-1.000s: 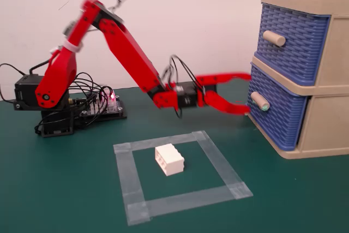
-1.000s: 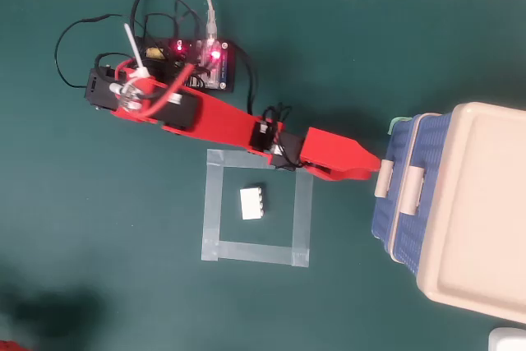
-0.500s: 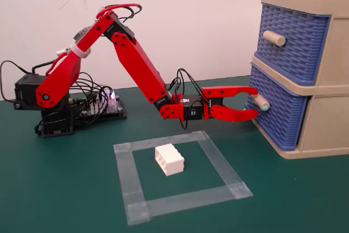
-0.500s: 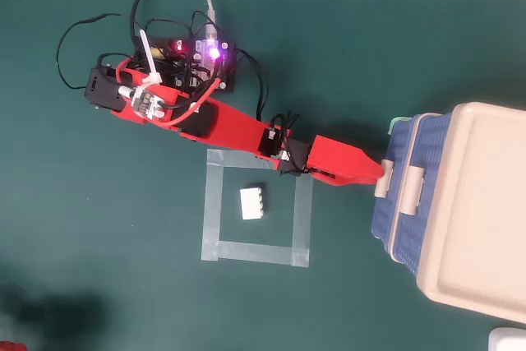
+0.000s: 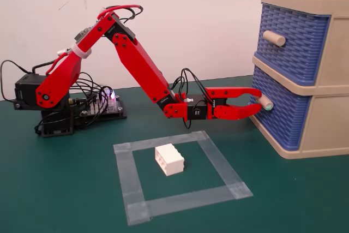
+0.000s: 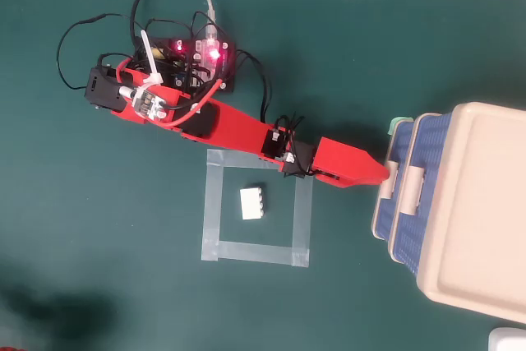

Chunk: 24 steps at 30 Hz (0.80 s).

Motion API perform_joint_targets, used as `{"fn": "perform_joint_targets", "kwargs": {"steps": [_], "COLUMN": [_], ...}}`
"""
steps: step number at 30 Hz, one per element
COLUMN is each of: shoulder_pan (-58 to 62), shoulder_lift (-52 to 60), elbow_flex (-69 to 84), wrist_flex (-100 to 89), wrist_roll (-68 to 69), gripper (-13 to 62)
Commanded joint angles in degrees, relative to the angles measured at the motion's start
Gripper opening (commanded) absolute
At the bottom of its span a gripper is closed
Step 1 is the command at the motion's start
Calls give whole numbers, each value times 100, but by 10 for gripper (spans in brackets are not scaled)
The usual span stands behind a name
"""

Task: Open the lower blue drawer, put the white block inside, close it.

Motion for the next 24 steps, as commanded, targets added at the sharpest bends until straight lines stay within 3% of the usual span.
{"fn": "perform_joint_targets", "kwargs": {"steps": [1,5,13,20,24], "shoulder_pan": [-70,-88,-88,-9,114], "shoulder_lift": [193,35,-378,-343,-44], "elbow_flex": [-475,-800,-1354,-1310,-853], "wrist_flex": [-88,-79,114,633,668], "wrist_roll": [158,158,149,167,439], "gripper": [90,186,179,-80,-81]}}
